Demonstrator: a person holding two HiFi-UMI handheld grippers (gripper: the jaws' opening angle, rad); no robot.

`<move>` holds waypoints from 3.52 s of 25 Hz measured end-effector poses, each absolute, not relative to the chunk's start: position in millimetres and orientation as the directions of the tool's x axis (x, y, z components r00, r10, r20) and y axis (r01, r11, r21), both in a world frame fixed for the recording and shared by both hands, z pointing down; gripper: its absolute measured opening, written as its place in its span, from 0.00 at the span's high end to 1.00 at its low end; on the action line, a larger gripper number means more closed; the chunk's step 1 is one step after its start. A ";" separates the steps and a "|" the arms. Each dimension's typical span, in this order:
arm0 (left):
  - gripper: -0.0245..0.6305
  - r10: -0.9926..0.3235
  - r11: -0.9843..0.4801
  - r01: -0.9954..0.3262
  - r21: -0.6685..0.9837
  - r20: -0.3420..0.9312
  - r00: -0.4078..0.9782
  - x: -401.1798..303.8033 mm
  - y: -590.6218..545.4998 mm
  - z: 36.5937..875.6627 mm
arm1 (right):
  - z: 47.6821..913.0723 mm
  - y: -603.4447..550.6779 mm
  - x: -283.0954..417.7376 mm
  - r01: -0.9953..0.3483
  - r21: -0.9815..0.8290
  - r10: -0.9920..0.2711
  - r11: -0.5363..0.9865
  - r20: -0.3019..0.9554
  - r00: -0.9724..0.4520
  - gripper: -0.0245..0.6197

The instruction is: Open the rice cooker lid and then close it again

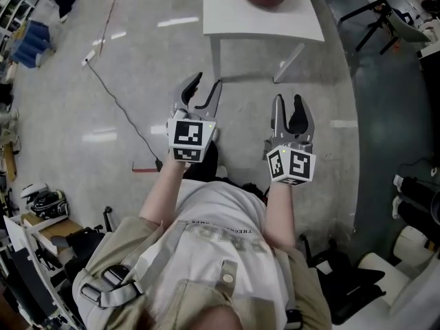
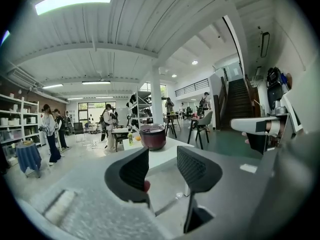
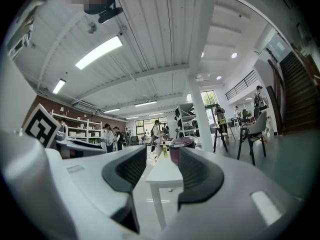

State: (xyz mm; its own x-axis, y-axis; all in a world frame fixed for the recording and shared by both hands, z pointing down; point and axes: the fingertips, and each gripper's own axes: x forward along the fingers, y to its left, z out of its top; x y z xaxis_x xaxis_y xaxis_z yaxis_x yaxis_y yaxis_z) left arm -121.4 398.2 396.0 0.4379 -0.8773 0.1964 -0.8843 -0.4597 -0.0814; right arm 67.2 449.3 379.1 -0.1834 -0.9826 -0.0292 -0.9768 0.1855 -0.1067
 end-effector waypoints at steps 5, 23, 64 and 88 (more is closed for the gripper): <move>0.68 -0.861 -0.484 -0.872 -0.076 0.220 0.459 -118.7 368.9 407.2 | 388.3 425.2 67.7 -0.980 -0.101 -0.985 0.172 -0.005 -0.172 0.66; 0.68 -0.826 -0.546 -0.832 -0.097 0.230 0.515 -132.3 223.1 405.5 | 394.6 302.1 54.4 -0.990 -0.090 -0.994 0.107 0.023 -0.109 0.63; 0.68 -0.833 -0.521 -0.852 -0.053 0.247 0.494 -91.5 36.8 421.8 | 404.4 102.8 101.8 -0.988 -0.053 -0.986 0.148 0.067 -0.151 0.63; 0.68 -0.863 -0.458 -0.883 -0.106 0.290 0.413 -35.2 -47.3 431.6 | 417.3 -15.9 150.3 -0.951 -0.074 -0.948 0.300 0.089 -0.305 0.63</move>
State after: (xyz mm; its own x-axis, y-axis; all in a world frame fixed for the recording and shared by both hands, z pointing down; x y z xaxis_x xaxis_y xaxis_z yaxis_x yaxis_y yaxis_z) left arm -35.2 -47.3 431.6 0.4127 -0.8633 0.2904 -0.8827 -0.4577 -0.1063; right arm 150.3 -15.9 417.3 -0.3055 -0.9481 0.0887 -0.9512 0.2996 -0.0738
